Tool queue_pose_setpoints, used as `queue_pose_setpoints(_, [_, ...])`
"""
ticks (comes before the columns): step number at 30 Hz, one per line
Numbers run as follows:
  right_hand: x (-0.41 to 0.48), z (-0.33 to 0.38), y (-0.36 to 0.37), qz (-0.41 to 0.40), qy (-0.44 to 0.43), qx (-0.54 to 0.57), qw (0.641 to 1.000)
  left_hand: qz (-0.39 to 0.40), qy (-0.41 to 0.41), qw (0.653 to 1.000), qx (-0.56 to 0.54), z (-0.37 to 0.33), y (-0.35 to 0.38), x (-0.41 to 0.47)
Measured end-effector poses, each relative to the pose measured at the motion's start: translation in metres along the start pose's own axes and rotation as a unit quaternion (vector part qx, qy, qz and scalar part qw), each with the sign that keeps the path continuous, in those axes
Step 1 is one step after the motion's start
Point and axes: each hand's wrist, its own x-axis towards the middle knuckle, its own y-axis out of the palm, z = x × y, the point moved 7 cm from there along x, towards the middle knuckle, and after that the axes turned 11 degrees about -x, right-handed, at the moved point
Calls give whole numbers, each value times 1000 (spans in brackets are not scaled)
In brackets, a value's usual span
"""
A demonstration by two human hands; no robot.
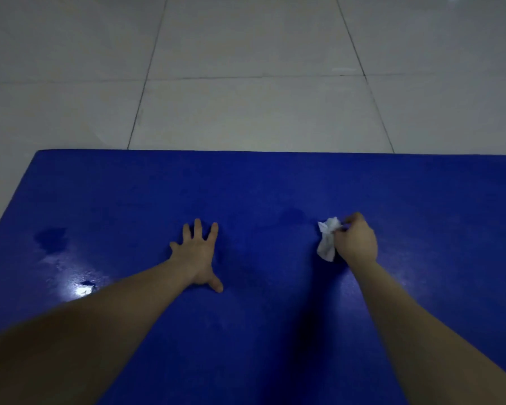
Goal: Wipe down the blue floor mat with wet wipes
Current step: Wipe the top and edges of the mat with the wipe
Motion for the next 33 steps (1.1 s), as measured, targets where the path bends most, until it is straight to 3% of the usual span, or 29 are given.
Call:
queue_pose_setpoints(3, [-13,7,-19,-121,-30,10,992,3,-12,1000,4,-3,7,11])
queue_pose_setpoints(6, [-36,24,8,-122,-195,-72,971,1,-17,1000,9,-5,10,14])
queue_pose_setpoints(9, [-31,12,26,-100,-232,-142,957,0,-20,1000,1,-6,12,16])
queue_pose_setpoints(13, [-15,-3,10,-118,-173,-102,972,-1,-18,1000,2,-5,10,19])
queue_pose_setpoints(18, [18,-2,18,-98,19,3,995,-10,-15,1000,-5,-5,12,19])
queue_pose_setpoints(20, [16,26,32,-81,25,28,996,-13,-14,1000,-9,-3,12,20])
queue_pose_setpoints(27, [-52,161,108,29,-195,-44,979,-21,-11,1000,8,-4,11,19])
queue_pose_setpoints(31, [-62,173,118,44,-319,-138,937,-21,-11,1000,16,-3,11,17])
queue_pose_setpoints(33, [-45,157,105,37,-321,-172,931,-22,-8,1000,8,-3,11,17])
